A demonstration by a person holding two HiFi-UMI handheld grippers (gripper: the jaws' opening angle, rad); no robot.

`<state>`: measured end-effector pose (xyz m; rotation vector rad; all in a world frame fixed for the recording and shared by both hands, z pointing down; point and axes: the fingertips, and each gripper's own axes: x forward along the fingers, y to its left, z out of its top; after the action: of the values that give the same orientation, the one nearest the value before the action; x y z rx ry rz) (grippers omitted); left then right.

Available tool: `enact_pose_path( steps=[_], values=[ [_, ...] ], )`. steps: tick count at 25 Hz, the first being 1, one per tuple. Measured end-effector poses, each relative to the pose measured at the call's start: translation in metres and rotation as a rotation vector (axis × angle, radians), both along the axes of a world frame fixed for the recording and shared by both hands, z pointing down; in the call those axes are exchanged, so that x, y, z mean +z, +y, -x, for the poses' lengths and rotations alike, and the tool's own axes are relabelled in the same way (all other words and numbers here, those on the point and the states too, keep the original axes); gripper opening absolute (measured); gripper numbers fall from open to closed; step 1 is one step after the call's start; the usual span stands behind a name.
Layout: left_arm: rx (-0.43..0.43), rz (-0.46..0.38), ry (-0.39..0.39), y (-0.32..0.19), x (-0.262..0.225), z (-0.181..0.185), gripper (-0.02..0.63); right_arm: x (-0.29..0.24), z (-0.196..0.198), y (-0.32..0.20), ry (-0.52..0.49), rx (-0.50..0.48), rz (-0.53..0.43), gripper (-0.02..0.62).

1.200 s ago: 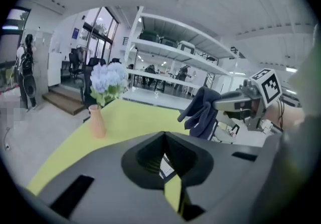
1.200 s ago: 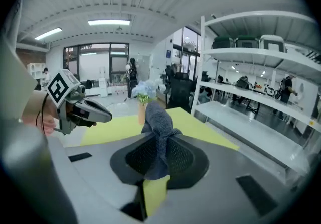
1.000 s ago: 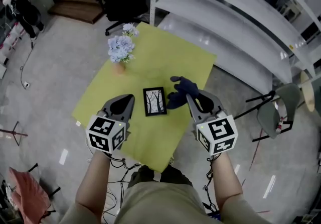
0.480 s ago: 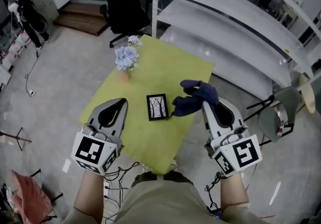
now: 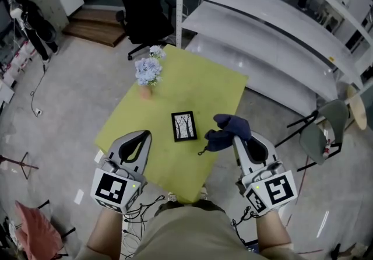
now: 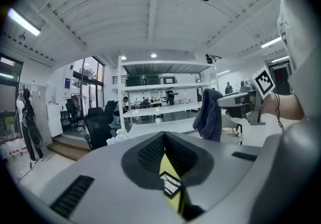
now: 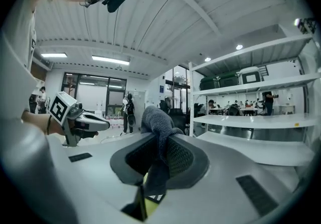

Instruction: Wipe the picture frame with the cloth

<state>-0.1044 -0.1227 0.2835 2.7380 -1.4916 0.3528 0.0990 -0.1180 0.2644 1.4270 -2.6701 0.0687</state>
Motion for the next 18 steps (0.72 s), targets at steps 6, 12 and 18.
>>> enact_pose_path(
  steps=[6,12,18],
  values=[
    [-0.001,0.018,0.010,0.008,0.011,0.000,0.008,0.014,0.011,0.011,-0.032,-0.045,0.075,0.049],
    [-0.008,0.024,0.006,0.009,0.013,0.002,0.008,0.022,0.015,0.011,-0.018,-0.052,0.085,0.049],
    [-0.011,0.022,-0.010,0.011,0.010,0.005,0.006,0.020,0.018,0.010,-0.013,-0.060,0.085,0.049]
  ],
)
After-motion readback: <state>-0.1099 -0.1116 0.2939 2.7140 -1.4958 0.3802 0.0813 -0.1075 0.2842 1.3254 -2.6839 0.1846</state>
